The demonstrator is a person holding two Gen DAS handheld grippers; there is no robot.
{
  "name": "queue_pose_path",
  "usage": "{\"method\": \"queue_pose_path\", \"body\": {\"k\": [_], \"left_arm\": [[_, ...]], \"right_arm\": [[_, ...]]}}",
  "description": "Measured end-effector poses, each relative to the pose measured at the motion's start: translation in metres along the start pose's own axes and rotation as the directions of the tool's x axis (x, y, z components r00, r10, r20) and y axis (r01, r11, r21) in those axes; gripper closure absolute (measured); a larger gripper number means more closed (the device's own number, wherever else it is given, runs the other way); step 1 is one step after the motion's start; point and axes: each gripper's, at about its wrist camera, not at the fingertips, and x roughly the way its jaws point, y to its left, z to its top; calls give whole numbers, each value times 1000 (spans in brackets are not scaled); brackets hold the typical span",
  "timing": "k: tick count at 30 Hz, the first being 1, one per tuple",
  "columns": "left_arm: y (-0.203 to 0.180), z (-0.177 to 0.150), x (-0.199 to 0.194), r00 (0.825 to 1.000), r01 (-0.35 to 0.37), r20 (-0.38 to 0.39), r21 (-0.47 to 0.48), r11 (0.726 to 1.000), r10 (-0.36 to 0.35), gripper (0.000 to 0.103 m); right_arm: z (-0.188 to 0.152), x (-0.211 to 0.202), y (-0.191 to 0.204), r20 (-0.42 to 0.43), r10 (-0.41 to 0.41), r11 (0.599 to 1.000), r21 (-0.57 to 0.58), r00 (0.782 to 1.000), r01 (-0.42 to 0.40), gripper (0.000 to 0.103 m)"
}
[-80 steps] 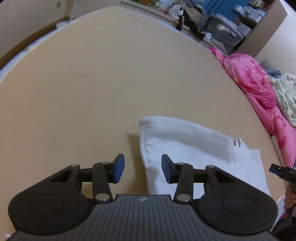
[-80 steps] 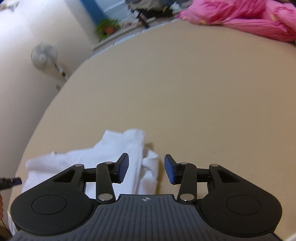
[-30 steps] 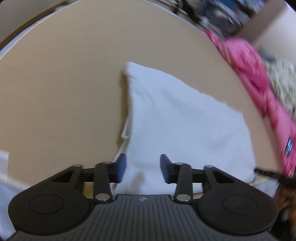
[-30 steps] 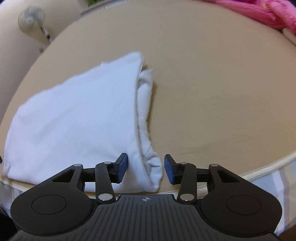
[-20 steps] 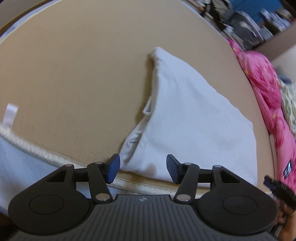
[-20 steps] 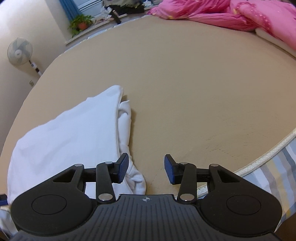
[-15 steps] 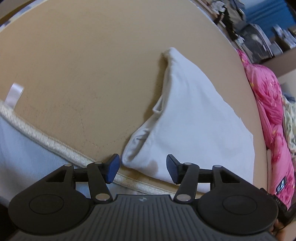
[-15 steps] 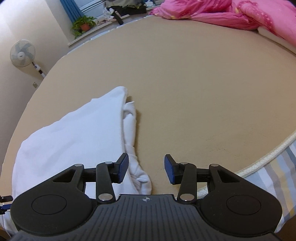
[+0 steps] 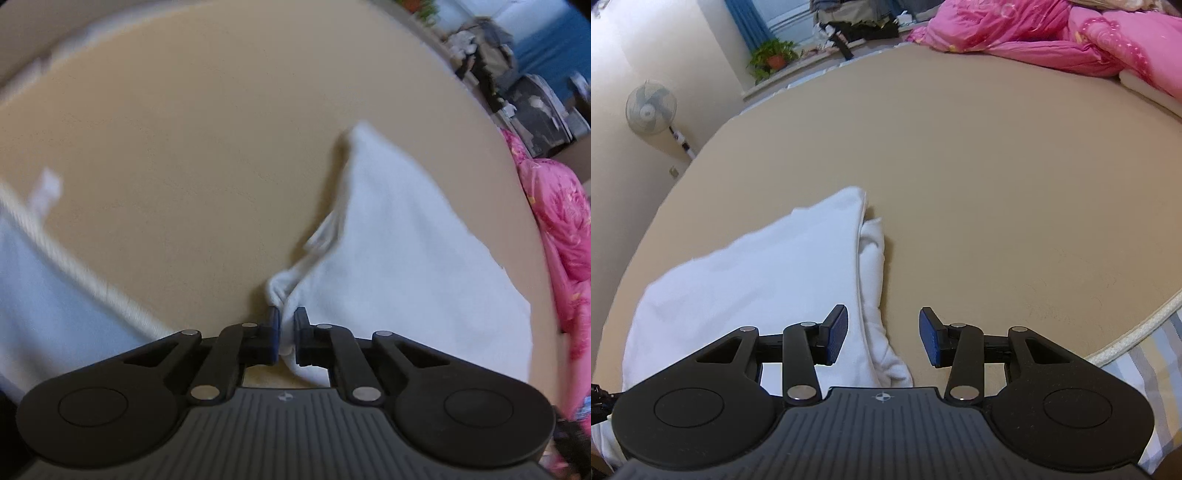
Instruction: Fold small clothes
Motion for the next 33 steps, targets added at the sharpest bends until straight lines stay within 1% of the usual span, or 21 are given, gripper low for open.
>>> {"method": "queue_pose_path", "body": {"k": [2,4,6,7,9,10,11,13,14,15,17,18,19,21,23,24,25,27,29,31,33], "left_arm": [[-42,0,-20,994,33,101,73,997,-41,96],[-92,-7,-36,981,103,149,159,982,-127,96],[-155,-27,-46,959,196,144,278,940,-243,97],[-185,-40,-49,948,239,122,331,913,-293,97],[-245,-75,-47,915,352,30,430,832,-402,96],[-268,-91,-42,899,398,-24,461,793,-437,96],[-293,-112,-33,880,447,-94,497,744,-466,94],[-326,-142,-17,850,516,-228,549,657,-476,81],[-336,-152,-10,838,541,-289,556,631,-463,73],[-339,-157,-6,830,554,-308,556,620,-465,71],[-329,-150,-6,812,572,-289,564,595,-507,67],[-321,-141,-3,819,560,-262,564,607,-511,61],[-310,-128,-1,833,536,-226,555,636,-505,58],[-281,-97,13,876,465,-146,511,723,-460,50],[-257,-67,28,922,370,-80,464,805,-378,44],[-246,-52,38,938,332,-55,434,837,-343,37],[-236,-38,49,944,319,-54,397,860,-325,34],[-224,-10,73,946,324,-98,314,892,-309,27],[-220,-1,100,936,346,-151,222,911,-319,27],[-215,10,123,912,391,-183,122,912,-367,24],[-217,11,139,883,438,-206,38,898,-422,24]], "right_arm": [[4,-5,-2,34,-1,1000,14,999,1,58],[7,-11,-5,72,-11,1000,24,997,10,58],[11,-17,-12,110,-28,999,47,994,23,58],[13,-20,-16,127,-35,998,64,991,27,58],[17,-24,-25,158,-52,994,102,986,36,58],[18,-26,-31,175,-62,991,126,983,40,58],[20,-27,-36,186,-68,988,147,980,40,58],[23,-28,-46,202,-72,981,193,977,33,58],[24,-27,-51,205,-69,978,208,976,25,58],[25,-25,-55,203,-63,975,220,977,17,58],[25,-18,-61,176,-38,973,233,984,-4,57],[24,-12,-63,151,-19,972,235,988,-17,55],[23,-4,-63,118,7,971,235,993,-35,54],[21,11,-60,54,53,973,221,997,-64,48],[18,26,-51,-13,89,977,194,996,-85,45],[16,33,-46,-43,101,979,183,994,-91,41],[14,41,-40,-77,113,980,170,991,-99,38],[12,55,-30,-124,124,982,155,984,-104,35],[10,64,-22,-153,114,983,159,982,-89,35],[11,73,-21,-165,103,979,191,981,-71,35],[6,80,-21,-170,102,971,232,980,-60,35]]}}
